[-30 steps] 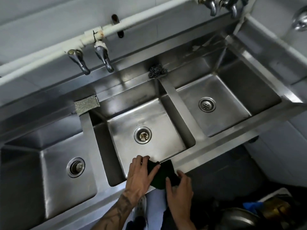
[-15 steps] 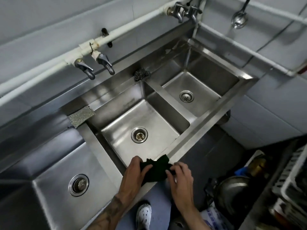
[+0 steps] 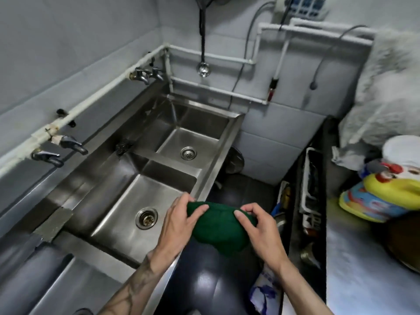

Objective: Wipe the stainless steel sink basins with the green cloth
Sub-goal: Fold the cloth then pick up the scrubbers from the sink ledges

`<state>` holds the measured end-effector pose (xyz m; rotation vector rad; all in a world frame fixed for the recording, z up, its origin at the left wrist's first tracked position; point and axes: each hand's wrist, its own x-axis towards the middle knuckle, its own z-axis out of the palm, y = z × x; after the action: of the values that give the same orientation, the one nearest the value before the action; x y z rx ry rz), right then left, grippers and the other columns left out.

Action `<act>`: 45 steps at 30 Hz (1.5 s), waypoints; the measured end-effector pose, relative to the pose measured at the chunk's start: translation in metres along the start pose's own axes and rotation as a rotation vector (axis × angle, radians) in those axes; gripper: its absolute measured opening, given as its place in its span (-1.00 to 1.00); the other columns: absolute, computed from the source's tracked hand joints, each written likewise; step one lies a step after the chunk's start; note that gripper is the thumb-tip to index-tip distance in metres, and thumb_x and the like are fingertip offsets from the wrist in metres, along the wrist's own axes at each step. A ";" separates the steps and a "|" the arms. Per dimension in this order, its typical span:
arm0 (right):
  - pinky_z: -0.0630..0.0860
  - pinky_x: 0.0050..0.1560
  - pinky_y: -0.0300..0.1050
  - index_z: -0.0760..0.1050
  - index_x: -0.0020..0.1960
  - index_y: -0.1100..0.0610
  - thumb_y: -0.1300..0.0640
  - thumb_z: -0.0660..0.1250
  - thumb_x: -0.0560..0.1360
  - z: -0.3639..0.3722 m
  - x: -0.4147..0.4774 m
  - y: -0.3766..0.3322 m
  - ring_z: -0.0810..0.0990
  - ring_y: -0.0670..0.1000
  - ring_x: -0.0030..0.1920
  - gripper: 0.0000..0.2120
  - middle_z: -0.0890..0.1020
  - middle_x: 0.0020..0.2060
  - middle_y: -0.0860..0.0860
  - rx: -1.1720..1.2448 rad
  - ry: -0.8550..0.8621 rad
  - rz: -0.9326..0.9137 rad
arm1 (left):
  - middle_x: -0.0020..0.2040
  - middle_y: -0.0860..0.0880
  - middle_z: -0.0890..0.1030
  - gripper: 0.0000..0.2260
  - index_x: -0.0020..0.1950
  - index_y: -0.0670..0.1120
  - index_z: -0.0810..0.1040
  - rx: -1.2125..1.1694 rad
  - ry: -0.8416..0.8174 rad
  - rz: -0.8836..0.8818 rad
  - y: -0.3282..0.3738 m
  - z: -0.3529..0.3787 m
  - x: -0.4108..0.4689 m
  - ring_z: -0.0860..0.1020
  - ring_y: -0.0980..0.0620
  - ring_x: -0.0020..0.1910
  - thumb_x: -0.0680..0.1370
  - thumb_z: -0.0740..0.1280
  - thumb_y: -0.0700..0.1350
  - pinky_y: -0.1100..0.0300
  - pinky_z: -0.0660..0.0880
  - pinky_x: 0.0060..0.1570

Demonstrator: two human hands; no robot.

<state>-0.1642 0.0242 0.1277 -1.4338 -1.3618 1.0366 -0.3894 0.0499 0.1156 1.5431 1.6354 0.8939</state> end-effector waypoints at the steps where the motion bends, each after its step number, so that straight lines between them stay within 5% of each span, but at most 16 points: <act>1: 0.49 -0.14 -0.28 0.58 -0.09 0.05 0.08 0.45 0.55 -0.016 -0.005 -0.004 0.56 -0.17 -0.20 -0.92 0.64 -0.24 -0.09 0.032 0.038 0.011 | -0.07 0.12 0.65 -0.75 -0.09 0.11 0.40 -0.014 -0.015 0.027 0.013 0.011 0.000 0.61 0.21 -0.10 0.59 0.46 0.10 0.32 0.47 -0.18; 6: 0.50 -0.17 -0.34 0.61 -0.11 0.08 0.13 0.47 0.54 -0.108 -0.037 -0.010 0.63 -0.17 -0.19 -0.93 0.69 -0.20 -0.05 0.060 0.282 0.044 | -0.33 0.05 0.51 -0.72 -0.14 0.11 0.40 -0.080 -0.080 0.107 0.079 0.082 -0.010 0.51 0.18 -0.32 0.55 0.50 0.10 0.26 0.39 -0.36; 18: 0.59 -0.04 -0.10 0.66 -0.08 0.01 0.01 0.50 0.51 -0.334 -0.065 0.062 0.68 -0.09 -0.05 -0.91 0.73 -0.13 -0.09 0.007 0.650 0.178 | -0.33 -0.01 0.56 -0.67 -0.17 -0.02 0.45 -0.195 -0.280 0.135 0.213 0.296 -0.028 0.46 0.17 -0.37 0.52 0.56 0.09 0.13 0.41 -0.38; 24: 0.58 -0.17 -0.18 0.66 -0.10 0.01 0.00 0.51 0.50 -0.359 -0.071 0.126 0.67 -0.10 -0.14 -0.90 0.72 -0.20 -0.09 -0.024 0.720 0.279 | -0.33 0.03 0.58 -0.69 -0.14 -0.13 0.49 -0.189 -0.318 0.046 0.201 0.365 -0.039 0.50 0.25 -0.40 0.56 0.54 0.00 0.30 0.40 -0.41; 31: 0.58 -0.05 -0.06 0.61 -0.05 -0.06 -0.10 0.47 0.51 -0.353 -0.071 0.193 0.65 -0.12 -0.09 -0.86 0.69 -0.16 -0.15 -0.135 0.640 0.417 | -0.26 0.01 0.60 -0.68 -0.14 -0.06 0.47 -0.045 -0.329 -0.060 0.155 0.412 -0.041 0.55 0.23 -0.31 0.58 0.49 0.10 0.29 0.40 -0.38; 34: 0.55 0.02 -0.09 0.61 0.11 0.01 -0.11 0.43 0.55 -0.355 -0.057 0.202 0.66 -0.03 0.03 -0.77 0.71 -0.03 -0.09 -0.256 0.623 0.451 | -0.11 0.02 0.65 -0.72 -0.02 0.00 0.48 0.033 -0.316 -0.077 0.149 0.428 -0.028 0.63 0.02 -0.09 0.59 0.46 0.16 0.16 0.49 -0.20; 37: 0.56 0.16 -0.03 0.52 0.30 0.10 -0.02 0.37 0.60 -0.343 -0.062 0.215 0.62 0.08 0.17 -0.66 0.65 0.17 0.05 -0.469 0.609 0.408 | 0.20 -0.03 0.58 -0.65 0.30 -0.02 0.51 0.232 -0.330 0.047 0.128 0.439 -0.026 0.55 -0.07 0.22 0.63 0.38 0.17 -0.01 0.54 0.19; 42: 0.39 0.39 0.08 0.47 0.40 0.01 -0.05 0.22 0.63 -0.309 -0.091 0.247 0.42 0.10 0.45 -0.62 0.48 0.42 0.01 -0.825 0.491 0.227 | 0.59 -0.05 0.38 -0.53 0.58 0.03 0.39 0.562 -0.345 0.506 0.085 0.440 -0.052 0.37 -0.10 0.54 0.75 0.03 0.18 -0.07 0.39 0.51; 45: 0.18 0.52 0.10 0.34 0.55 0.00 -0.09 0.04 0.68 -0.301 -0.094 0.267 0.18 0.10 0.61 -0.52 0.33 0.57 0.03 -0.966 0.368 0.223 | 0.71 -0.07 0.22 -0.49 0.70 0.09 0.22 0.700 -0.419 0.551 0.073 0.447 -0.061 0.23 -0.14 0.68 0.77 -0.12 0.15 -0.11 0.16 0.64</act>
<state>0.1916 -0.0883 -0.0489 -2.3705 -1.5013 0.1510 0.0336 -0.0004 -0.0486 2.5366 1.2804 0.1881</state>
